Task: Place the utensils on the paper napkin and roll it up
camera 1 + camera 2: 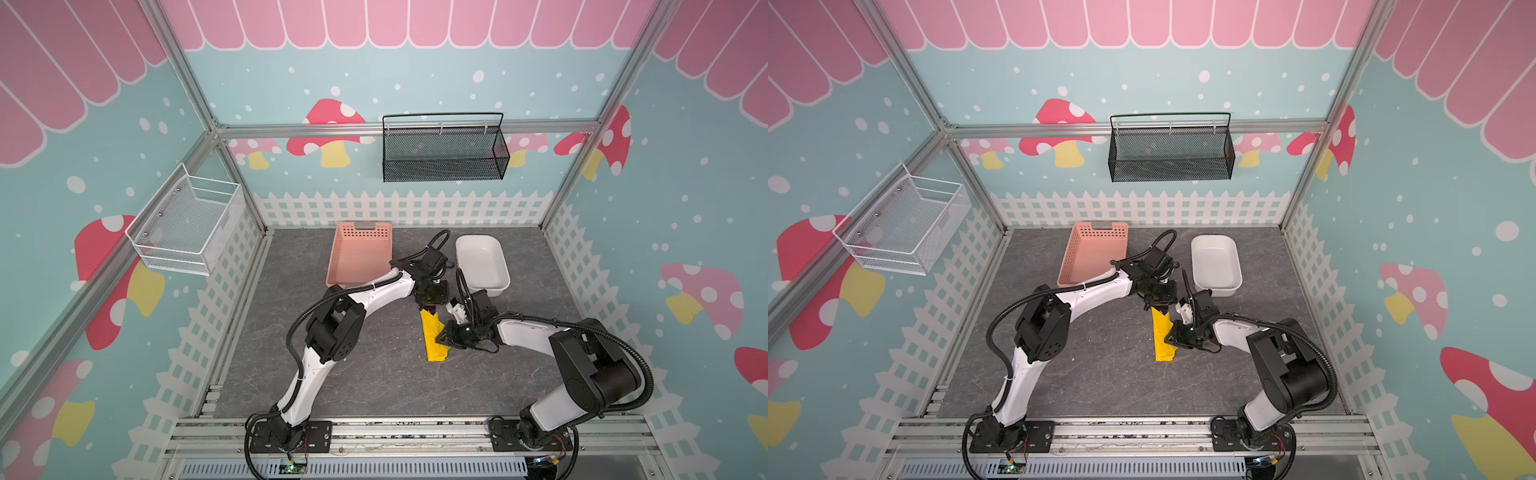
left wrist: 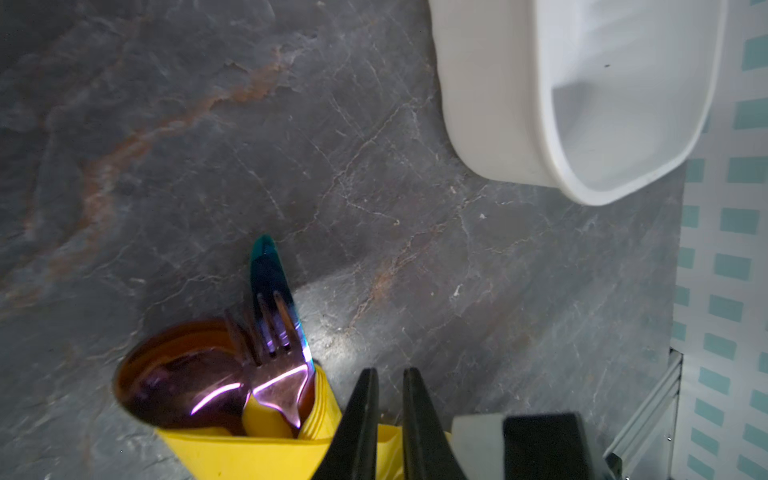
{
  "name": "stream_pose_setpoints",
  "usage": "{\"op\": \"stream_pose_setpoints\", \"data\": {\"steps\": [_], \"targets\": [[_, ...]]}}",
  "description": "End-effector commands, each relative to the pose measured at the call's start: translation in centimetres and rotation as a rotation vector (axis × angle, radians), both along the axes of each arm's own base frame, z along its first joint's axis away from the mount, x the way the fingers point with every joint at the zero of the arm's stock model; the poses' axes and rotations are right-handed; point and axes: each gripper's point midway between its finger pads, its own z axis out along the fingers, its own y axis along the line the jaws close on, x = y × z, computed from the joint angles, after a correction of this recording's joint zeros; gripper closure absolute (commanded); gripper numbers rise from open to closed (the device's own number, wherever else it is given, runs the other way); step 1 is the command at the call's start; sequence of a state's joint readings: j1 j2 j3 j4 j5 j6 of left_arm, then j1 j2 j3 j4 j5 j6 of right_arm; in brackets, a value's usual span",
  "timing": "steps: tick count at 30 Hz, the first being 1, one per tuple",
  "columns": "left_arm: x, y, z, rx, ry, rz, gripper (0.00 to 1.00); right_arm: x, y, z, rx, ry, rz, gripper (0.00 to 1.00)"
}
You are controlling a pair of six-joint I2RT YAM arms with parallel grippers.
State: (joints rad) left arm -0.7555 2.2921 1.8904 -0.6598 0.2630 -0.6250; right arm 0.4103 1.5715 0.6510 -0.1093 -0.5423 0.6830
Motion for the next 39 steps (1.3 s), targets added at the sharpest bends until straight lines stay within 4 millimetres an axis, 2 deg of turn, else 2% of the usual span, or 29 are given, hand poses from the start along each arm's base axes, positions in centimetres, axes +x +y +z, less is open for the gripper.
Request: {"op": "stream_pose_setpoints", "data": {"steps": [1,6,13,35,39], "targets": [[0.0,0.7,-1.4,0.083,0.020,0.032,0.84,-3.0,-2.8,-3.9,-0.146,0.129,-0.037,0.77],[-0.5,1.1,-3.0,0.124,0.041,0.019,0.85,-3.0,-2.9,-4.0,-0.148,0.130,-0.039,0.78],[-1.2,2.3,-4.4,0.185,0.057,0.008,0.85,-3.4,-3.3,-4.2,-0.155,0.146,-0.077,0.79],[-2.7,7.0,-6.0,0.274,0.084,0.048,0.89,-5.2,-5.0,-5.2,-0.184,0.179,-0.188,0.75],[-2.8,7.0,-5.9,0.253,0.091,0.052,0.90,-5.5,-4.9,-5.3,-0.175,0.184,-0.189,0.75]]}}
